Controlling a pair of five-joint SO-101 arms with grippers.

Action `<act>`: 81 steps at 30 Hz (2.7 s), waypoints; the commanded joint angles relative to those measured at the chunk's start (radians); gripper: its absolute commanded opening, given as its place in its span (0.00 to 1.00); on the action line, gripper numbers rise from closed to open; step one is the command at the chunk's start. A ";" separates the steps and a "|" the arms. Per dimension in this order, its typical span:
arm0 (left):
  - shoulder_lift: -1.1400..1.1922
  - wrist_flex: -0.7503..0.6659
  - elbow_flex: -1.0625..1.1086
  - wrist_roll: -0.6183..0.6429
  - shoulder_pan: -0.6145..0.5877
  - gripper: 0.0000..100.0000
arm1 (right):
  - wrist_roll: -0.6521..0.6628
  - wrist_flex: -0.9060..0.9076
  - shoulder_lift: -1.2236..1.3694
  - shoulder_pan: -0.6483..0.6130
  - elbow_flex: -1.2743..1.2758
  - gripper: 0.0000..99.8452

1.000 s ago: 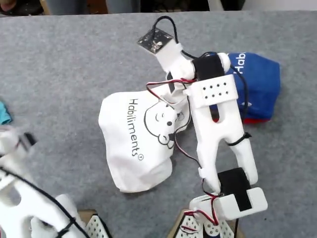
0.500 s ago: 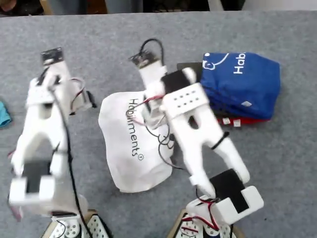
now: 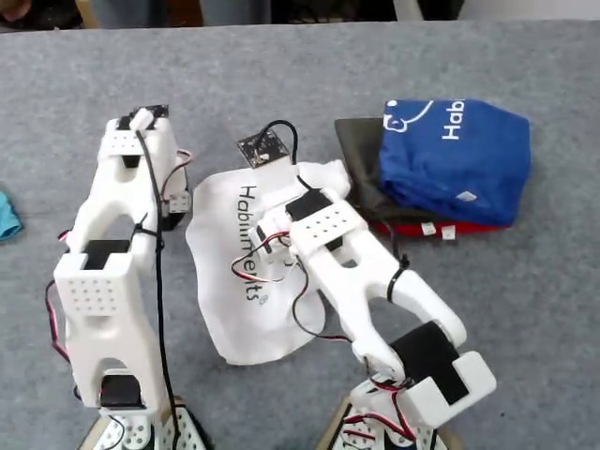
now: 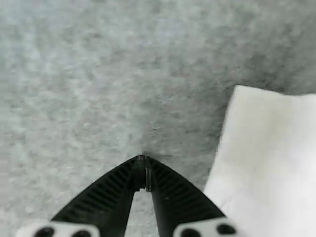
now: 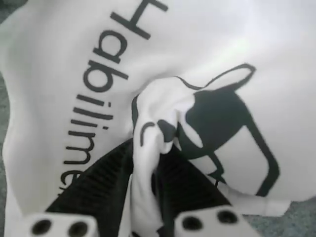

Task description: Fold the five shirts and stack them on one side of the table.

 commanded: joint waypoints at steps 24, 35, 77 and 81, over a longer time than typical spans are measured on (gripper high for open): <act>-0.703 -0.005 0.559 -0.477 -0.341 0.03 | 0.410 0.786 -0.254 0.061 -0.050 0.12; -0.812 -0.011 0.774 -0.815 -0.142 0.15 | 0.417 0.773 -0.246 0.181 -0.214 0.19; -1.011 -0.565 1.276 -0.413 0.228 0.20 | 0.411 0.778 -0.110 0.308 -0.539 0.18; -0.941 -0.540 1.237 -0.404 0.275 0.20 | 0.411 0.778 -0.111 0.308 -0.539 0.18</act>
